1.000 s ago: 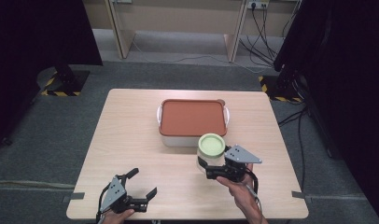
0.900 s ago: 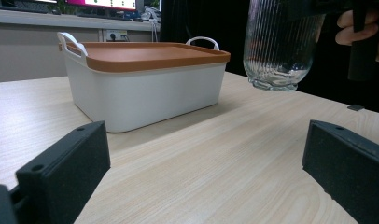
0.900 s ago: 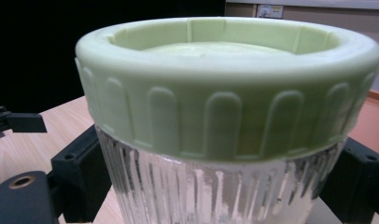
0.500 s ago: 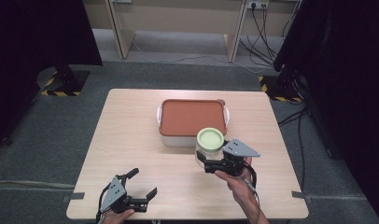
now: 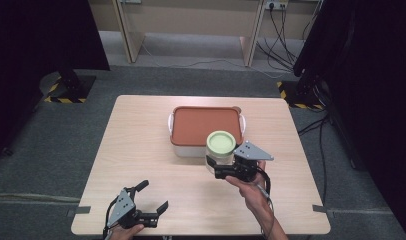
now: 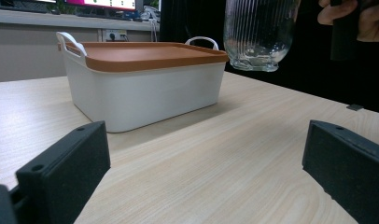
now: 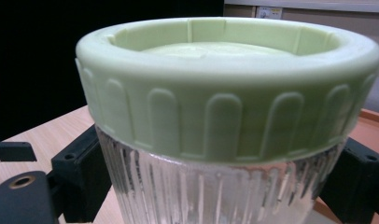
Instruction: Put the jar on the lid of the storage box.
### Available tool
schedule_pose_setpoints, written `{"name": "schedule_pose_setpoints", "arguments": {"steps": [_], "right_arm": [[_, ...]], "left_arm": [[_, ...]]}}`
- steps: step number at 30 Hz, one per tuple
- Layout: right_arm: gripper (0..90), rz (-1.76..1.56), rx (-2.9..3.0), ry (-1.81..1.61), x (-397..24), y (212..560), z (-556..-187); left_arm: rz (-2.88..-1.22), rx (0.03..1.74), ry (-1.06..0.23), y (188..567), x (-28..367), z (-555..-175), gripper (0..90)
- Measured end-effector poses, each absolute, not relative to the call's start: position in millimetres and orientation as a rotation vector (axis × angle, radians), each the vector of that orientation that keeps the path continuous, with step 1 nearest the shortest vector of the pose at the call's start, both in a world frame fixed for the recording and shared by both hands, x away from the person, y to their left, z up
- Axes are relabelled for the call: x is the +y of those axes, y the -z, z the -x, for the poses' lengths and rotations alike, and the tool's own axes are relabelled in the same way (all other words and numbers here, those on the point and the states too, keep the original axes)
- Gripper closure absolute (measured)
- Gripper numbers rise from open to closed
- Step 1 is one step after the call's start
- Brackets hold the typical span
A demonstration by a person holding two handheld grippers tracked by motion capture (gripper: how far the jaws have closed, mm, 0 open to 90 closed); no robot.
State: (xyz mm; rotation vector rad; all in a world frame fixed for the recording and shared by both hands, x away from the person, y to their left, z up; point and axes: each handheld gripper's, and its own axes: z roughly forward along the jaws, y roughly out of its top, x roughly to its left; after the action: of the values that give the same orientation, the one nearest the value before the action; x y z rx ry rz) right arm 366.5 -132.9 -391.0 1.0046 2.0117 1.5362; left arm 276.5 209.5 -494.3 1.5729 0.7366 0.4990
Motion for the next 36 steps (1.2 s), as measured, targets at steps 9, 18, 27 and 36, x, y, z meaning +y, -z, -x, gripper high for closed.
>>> {"name": "schedule_pose_setpoints", "arguments": {"steps": [9,18,27,36], "right_arm": [[11.7,-1.013,2.0,-1.532,-127,385,-376],[11.7,-1.025,1.987,-1.532,-121,379,-387],[11.8,-1.033,1.97,-1.519,-117,372,-398],[11.8,-1.049,1.947,-1.512,-117,366,-410]], "left_arm": [[-1.577,0.73,-0.491,495,208,-276,0.2],[-1.578,0.728,-0.494,494,208,-276,0.2],[-1.58,0.725,-0.493,494,208,-276,0.2],[-1.58,0.723,-0.493,494,208,-276,0.2]]}}
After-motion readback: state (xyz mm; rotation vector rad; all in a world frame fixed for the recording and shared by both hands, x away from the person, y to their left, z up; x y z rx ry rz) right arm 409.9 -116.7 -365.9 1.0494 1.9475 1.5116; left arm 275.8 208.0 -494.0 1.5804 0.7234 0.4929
